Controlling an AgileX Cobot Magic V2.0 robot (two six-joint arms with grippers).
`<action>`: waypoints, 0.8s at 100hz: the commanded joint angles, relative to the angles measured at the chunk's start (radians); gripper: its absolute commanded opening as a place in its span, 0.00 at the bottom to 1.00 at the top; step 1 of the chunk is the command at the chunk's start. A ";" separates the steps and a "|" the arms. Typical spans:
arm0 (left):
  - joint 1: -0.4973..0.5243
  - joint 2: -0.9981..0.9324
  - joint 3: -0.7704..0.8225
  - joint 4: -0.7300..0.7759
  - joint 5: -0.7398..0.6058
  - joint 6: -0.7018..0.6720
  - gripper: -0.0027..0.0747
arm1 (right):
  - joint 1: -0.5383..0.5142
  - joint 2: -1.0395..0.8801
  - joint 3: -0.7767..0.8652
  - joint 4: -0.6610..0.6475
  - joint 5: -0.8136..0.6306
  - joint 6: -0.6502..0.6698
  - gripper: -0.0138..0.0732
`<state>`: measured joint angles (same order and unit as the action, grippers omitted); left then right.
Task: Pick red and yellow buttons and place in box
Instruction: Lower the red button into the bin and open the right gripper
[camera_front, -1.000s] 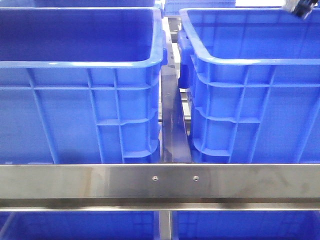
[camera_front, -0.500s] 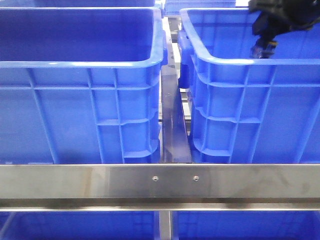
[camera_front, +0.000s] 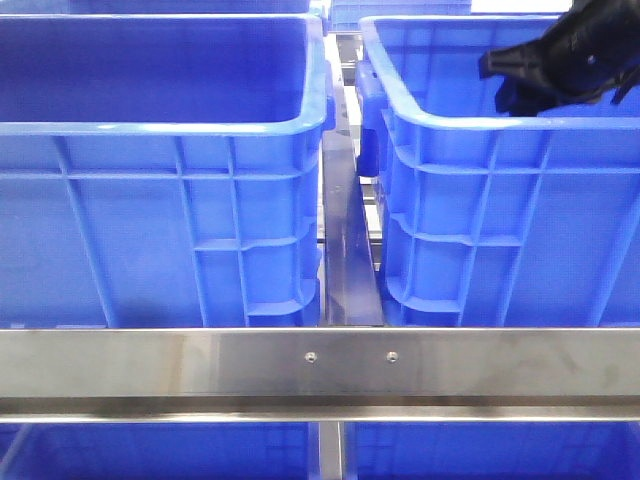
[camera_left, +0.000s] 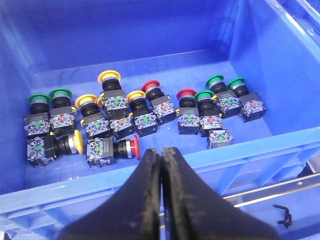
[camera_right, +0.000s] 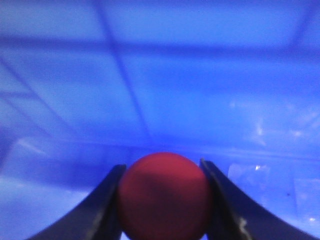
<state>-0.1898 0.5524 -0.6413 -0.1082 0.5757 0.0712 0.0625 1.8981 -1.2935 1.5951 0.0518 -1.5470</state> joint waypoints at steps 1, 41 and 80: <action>0.004 0.003 -0.028 -0.013 -0.085 -0.008 0.01 | -0.002 -0.034 -0.046 0.012 -0.002 -0.015 0.28; 0.004 0.003 -0.028 -0.013 -0.085 -0.008 0.01 | -0.002 0.025 -0.046 0.012 0.001 -0.015 0.33; 0.004 0.003 -0.028 -0.013 -0.085 -0.008 0.01 | -0.002 -0.035 -0.043 0.012 0.009 -0.015 0.76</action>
<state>-0.1898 0.5524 -0.6413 -0.1082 0.5733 0.0712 0.0625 1.9529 -1.3123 1.6032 0.0495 -1.5470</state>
